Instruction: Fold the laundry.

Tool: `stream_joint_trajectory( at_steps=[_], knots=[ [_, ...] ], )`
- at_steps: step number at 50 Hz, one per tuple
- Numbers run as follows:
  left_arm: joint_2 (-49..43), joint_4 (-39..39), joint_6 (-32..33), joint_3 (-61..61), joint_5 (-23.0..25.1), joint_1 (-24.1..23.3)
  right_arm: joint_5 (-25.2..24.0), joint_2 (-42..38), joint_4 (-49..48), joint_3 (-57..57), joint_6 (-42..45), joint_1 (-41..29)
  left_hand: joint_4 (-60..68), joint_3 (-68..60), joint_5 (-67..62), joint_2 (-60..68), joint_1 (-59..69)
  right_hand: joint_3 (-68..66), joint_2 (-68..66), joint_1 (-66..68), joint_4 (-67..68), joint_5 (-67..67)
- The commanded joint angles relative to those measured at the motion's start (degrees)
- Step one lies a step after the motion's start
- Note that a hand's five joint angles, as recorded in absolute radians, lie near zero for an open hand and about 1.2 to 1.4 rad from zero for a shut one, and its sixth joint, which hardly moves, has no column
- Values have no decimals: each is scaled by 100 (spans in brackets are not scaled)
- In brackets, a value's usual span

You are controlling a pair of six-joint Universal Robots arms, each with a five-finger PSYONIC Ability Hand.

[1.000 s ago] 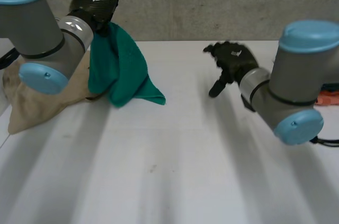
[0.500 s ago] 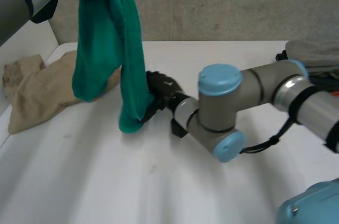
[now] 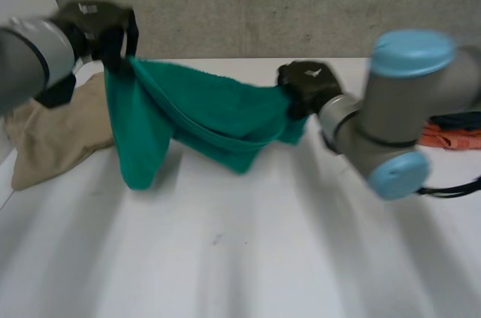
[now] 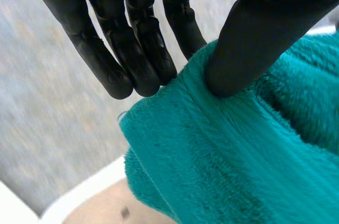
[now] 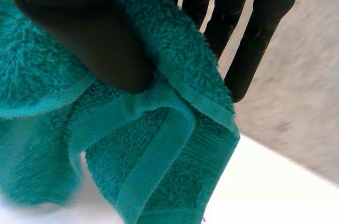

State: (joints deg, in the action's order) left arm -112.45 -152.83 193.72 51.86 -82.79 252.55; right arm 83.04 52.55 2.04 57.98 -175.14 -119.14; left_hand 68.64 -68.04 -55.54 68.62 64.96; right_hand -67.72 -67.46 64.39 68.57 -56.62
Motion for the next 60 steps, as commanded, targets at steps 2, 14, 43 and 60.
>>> stream_joint_trajectory(
  at_steps=[2, 14, 43, 60],
  knots=[
    [-987, -18, 253, 562, 167, -109, -272, 678, 515, 557, 1903, 601, 1136, -1196, -1446, 1138, 1504, -1228, -1254, 1561, 1143, -1338],
    [-2553, -484, 174, -166, -536, -689, -201, -621, 386, 338, 1993, 427, -1391, 1330, 1080, -1388, -1022, -460, -486, 793, 375, -569],
    [-1015, -862, 1352, 1476, -422, -637, -377, 740, 728, 1313, 3038, 1445, -3792, 3731, 3481, -3789, -3423, 4090, 4064, -3758, -4176, 3981],
    [-1684, -845, 1379, 975, -589, -787, -693, -745, 350, 619, 2002, 1604, -901, 841, 590, -899, -532, 2897, 2871, -2564, -2982, 2787]
  ],
)
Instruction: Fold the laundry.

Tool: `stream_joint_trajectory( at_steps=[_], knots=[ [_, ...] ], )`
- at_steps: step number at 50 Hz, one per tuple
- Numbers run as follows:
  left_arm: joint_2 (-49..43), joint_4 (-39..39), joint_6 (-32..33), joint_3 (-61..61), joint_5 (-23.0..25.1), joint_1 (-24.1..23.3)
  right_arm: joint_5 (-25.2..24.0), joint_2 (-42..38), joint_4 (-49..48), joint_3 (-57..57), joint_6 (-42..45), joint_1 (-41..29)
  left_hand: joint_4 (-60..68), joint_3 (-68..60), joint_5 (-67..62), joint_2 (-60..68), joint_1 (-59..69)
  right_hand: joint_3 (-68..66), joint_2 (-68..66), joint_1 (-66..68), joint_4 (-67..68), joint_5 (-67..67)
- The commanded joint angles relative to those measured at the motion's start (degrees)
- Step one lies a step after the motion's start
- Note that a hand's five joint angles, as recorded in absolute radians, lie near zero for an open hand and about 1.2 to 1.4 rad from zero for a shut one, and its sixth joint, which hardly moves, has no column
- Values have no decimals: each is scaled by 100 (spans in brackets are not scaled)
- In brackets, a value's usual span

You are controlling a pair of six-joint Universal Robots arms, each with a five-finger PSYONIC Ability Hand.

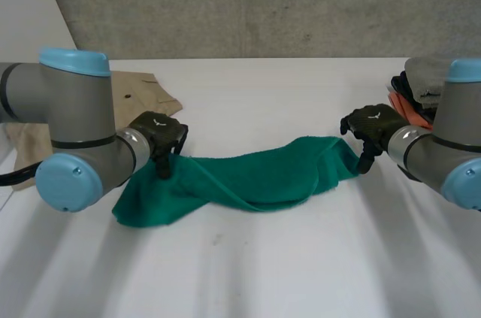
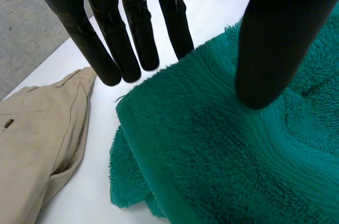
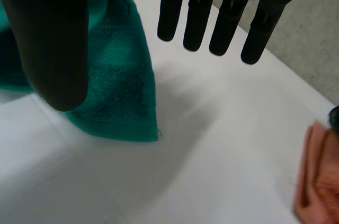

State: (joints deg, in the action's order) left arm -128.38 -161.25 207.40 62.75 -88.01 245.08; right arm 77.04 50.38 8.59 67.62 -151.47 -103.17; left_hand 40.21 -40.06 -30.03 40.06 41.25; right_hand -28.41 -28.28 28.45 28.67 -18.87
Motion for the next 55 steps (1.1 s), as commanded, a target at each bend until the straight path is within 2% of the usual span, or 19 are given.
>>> stream_joint_trajectory(
  at_steps=[1, 6, 13, 17, 21, 25, 31, 34, 39, 44, 55],
  knots=[
    [-73, -3, 11, -123, -75, -39, -119, -598, -375, -389, -348, 8, 2262, -2277, -2279, 2277, 2158, -1152, -1165, 1148, 1126, -1107],
    [120, -21, -15, -70, -102, -39, -321, -897, -700, -617, -312, -1, 3843, -3859, -3861, 3859, 3740, -1740, -1754, 1736, 1714, -1695],
    [498, 6, -33, 105, -102, -30, -655, -1038, -763, -706, -541, -45, 3979, -3994, -3997, 3994, 3875, -1825, -1839, 1821, 1799, -1780],
    [849, 6, -33, 237, -102, -21, -822, -1021, -754, -723, -795, -36, 3979, -3994, -3997, 3994, 3875, -5150, -5163, 5145, 5123, -5104],
    [1245, 32, -16, 290, -111, 22, -779, -828, -727, -750, -884, 60, 3979, -3994, -3997, 3994, 3875, -5159, -5172, 5155, 5133, -5113],
    [1737, 172, 11, 308, -93, 233, -656, -389, -666, -750, -857, 341, 3979, -3994, -3997, 3994, 3875, -5159, -5172, 5155, 5133, -5113],
    [2668, 647, 160, 273, 91, 848, -523, 981, -87, -723, -568, 991, 3979, -3994, -3997, 3994, 3875, -5159, -5172, 5155, 5133, -5113],
    [3063, 857, 213, 220, 424, 1146, -620, 1735, 255, -724, -296, 1290, 3979, -3994, -3997, 3994, 3875, -5159, -5172, 5155, 5133, -5113],
    [3425, 1016, 143, 141, 1022, 1411, -884, 2459, 556, -688, -5, 1353, 3979, -3994, -3997, 3994, 3875, -5159, -5172, 5155, 5133, -5113],
    [3364, 1008, -42, 158, 1234, 1499, -937, 2583, 679, -627, 30, 1326, 3979, -3994, -3997, 3994, 3875, -5159, -5172, 5155, 5133, -5113],
    [1924, 709, -7, 45, 646, 1324, -401, 1907, 644, -416, 715, 887, 3979, -3994, -3997, 3994, 3875, -5159, -5172, 5155, 5133, -5113]
  ],
)
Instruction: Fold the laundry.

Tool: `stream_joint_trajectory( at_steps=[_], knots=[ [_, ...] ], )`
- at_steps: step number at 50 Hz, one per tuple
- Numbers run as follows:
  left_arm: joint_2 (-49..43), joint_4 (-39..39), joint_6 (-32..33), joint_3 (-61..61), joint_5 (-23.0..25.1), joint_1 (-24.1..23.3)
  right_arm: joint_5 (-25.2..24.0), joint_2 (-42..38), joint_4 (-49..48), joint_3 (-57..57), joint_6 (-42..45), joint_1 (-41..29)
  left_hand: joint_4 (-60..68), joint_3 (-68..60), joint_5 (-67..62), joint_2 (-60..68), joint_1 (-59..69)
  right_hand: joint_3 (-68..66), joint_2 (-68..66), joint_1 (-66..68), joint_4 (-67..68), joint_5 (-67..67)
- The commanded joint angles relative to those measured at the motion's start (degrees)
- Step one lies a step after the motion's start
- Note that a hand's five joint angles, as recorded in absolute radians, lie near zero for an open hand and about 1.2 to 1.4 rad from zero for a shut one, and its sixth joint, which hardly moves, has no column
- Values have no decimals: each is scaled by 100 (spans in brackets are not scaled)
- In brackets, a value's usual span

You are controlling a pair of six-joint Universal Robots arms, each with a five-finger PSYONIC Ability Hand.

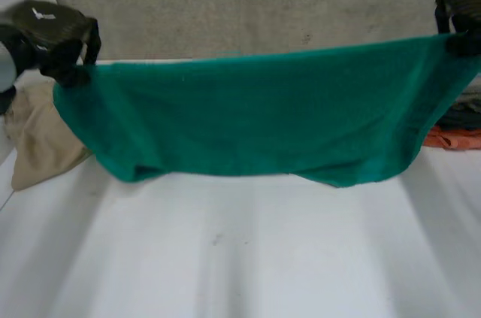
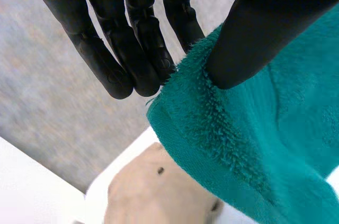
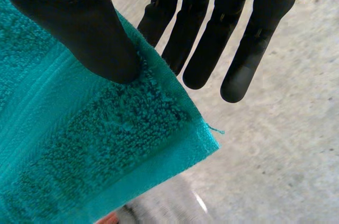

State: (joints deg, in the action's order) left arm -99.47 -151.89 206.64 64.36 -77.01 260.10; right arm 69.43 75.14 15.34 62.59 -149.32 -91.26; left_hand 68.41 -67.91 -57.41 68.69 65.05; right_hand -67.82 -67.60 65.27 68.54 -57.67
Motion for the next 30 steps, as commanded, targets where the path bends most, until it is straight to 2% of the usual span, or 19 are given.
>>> stream_joint_trajectory(
  at_steps=[1, 4, 7, 11, 16, 17, 19, 21, 25, 30],
  knots=[
    [-1230, -367, 113, -247, -569, -231, 439, -736, -48, 78, 631, -409, 1159, -1209, -1259, 1131, 1495, -1218, -1240, 1473, 1146, -1233],
    [-1644, -701, 236, -625, -701, -301, 580, -1026, -232, -35, 825, -533, 1159, -1209, -1259, 1131, 1495, -1218, -1240, 1473, 1146, -1233],
    [-2171, -1272, 376, -1398, -851, -372, 870, -1536, -864, -483, 896, -674, 1159, -1209, -1259, 1131, 1495, -1218, -1240, 1473, 1146, -1233],
    [-2550, -2115, 254, -2523, -781, -407, 1274, -2011, -2014, -1291, 668, -858, 1159, -1209, -1259, 1131, 1495, -1218, -1240, 1473, 1146, -1233],
    [-2445, -3451, -317, -3377, -491, -477, 1635, -2082, -4052, -1618, -596, -982, 1159, -1209, -1259, 1131, 1495, -1218, -1240, 1473, 1146, -1233],
    [-2375, -3914, -544, -3412, -526, -486, 1731, -2021, -4709, -1618, -1059, -999, 1159, -1209, -1259, 1131, 1495, -1218, -1240, 1473, 1146, -1233],
    [-2279, -4312, -730, -3378, -648, -504, 1811, -1968, -5214, -1583, -1396, -1025, 1159, -1209, -1259, 1131, 1495, -1218, -1240, 1473, 1146, -1233],
    [-2173, -4664, -914, -3255, -954, -504, 1916, -1890, -5356, -1461, -1477, -1000, 1159, -1209, -1259, 1131, 1495, -1218, -1240, 1473, 1146, -1233],
    [-2094, -4666, -994, -2913, -1264, -469, 1864, -1784, -5235, -1258, -1442, -1034, 1159, -1209, -1259, 1131, 1495, -1218, -1240, 1473, 1146, -1233],
    [-2050, -4604, -1030, -2210, -1194, -390, 1750, -1643, -4927, -889, -1433, -1035, 1159, -1209, -1259, 1131, 1495, -1218, -1240, 1473, 1146, -1233]
  ],
)
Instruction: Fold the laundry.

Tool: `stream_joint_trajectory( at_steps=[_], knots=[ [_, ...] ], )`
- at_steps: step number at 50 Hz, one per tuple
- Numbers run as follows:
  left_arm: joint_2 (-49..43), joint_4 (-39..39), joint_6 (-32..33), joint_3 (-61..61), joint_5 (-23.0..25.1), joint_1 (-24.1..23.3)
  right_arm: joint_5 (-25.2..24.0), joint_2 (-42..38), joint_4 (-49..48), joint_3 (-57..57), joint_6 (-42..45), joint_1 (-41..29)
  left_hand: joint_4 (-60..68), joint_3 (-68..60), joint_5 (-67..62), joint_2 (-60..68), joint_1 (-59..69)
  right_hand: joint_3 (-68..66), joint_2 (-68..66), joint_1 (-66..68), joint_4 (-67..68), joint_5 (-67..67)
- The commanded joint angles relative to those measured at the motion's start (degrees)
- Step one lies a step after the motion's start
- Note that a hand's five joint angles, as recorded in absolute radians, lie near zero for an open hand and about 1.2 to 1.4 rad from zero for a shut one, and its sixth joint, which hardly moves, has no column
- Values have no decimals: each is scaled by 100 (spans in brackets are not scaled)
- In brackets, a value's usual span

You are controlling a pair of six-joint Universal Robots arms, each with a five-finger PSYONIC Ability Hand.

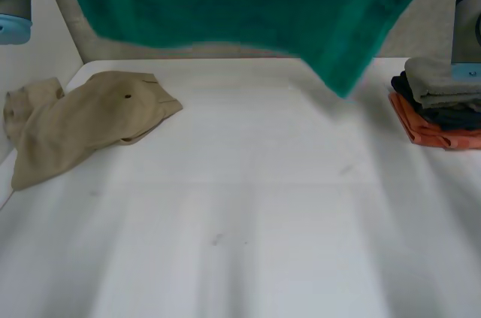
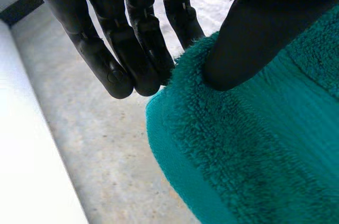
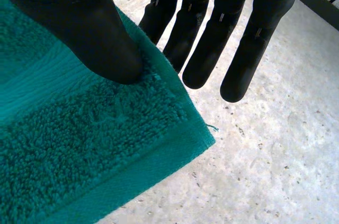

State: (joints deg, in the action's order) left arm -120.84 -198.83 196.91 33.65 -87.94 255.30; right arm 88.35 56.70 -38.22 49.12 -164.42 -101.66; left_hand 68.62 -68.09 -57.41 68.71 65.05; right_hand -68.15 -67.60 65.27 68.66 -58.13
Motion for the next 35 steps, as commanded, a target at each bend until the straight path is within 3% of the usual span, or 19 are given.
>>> stream_joint_trajectory(
  at_steps=[1, 15, 22, 27, 32, 35],
  knots=[
    [96, 90, -56, 1011, -84, 98, -160, 228, 481, 527, 59, 15, 1138, -1191, -1259, 1129, 1495, -1185, -1240, 1473, 1134, -1187],
    [210, -103, 5, 4078, 566, 125, -1065, 316, 2107, 2259, 313, 243, 1138, -1191, -1259, 1129, 1495, -1185, -1240, 1473, 1134, -1187],
    [587, 204, 593, 5362, 857, 160, -1162, 509, 3082, 2997, 1473, 568, 1138, -1191, -1259, 1129, 1495, -1185, -1240, 1473, 1134, -1187],
    [1202, 1178, 1489, 6065, 875, 125, -1180, 1044, 4513, 3384, 2633, 946, 1138, -1191, -1259, 1129, 1495, -1185, -1240, 1473, 1134, -1187],
    [1773, 2976, 2499, 6584, 638, 116, -1294, 1685, 6164, 3919, 3861, 1411, 1138, -1191, -1259, 1129, 1495, -1185, -1240, 1473, 1134, -1187],
    [1941, 3718, 2738, 6655, 471, 134, -1338, 1862, 6651, 4184, 4408, 1570, 1138, -1191, -1259, 1129, 1495, -1185, -1240, 1473, 1134, -1187]
  ],
)
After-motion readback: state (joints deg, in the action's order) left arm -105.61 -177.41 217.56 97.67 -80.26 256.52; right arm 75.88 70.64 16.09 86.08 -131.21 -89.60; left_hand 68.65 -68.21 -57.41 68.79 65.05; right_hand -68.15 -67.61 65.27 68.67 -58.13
